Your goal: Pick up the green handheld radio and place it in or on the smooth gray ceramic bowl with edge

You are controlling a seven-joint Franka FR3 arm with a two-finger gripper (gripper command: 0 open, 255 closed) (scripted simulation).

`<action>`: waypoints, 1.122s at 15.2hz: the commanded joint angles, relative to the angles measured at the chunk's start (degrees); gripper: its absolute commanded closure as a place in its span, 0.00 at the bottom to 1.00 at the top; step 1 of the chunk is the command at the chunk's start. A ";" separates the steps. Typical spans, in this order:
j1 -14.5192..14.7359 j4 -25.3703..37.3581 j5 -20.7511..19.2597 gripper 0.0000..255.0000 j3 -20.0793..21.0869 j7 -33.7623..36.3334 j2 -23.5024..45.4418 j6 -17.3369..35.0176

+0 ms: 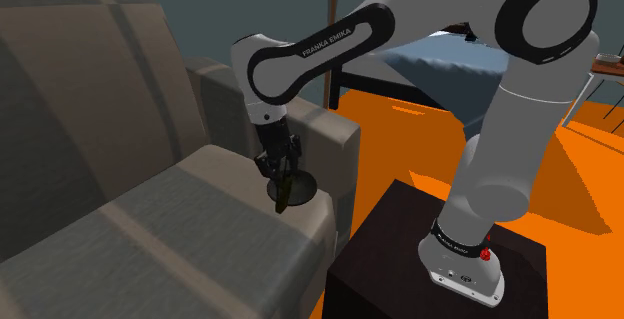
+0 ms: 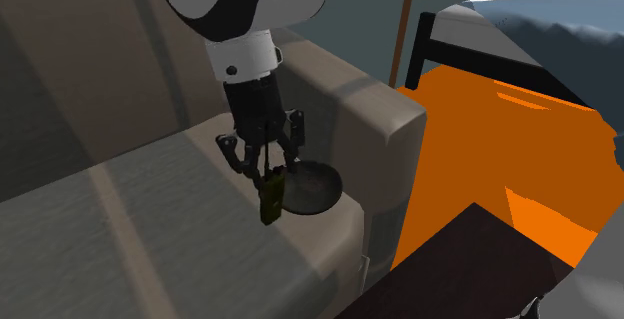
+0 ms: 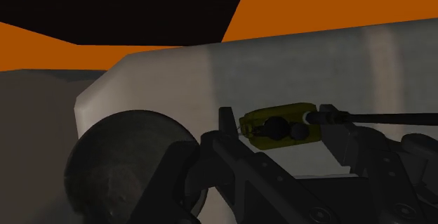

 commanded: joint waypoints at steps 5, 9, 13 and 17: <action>-1.43 2.42 -0.82 1.00 -1.42 -2.21 -0.35 -3.08; -4.09 5.04 -2.75 1.00 -4.03 -6.74 1.64 -4.24; -6.67 8.73 -4.57 1.00 -6.47 -11.10 4.42 -5.52; -9.10 13.41 -6.16 1.00 -8.66 -15.24 7.87 -6.98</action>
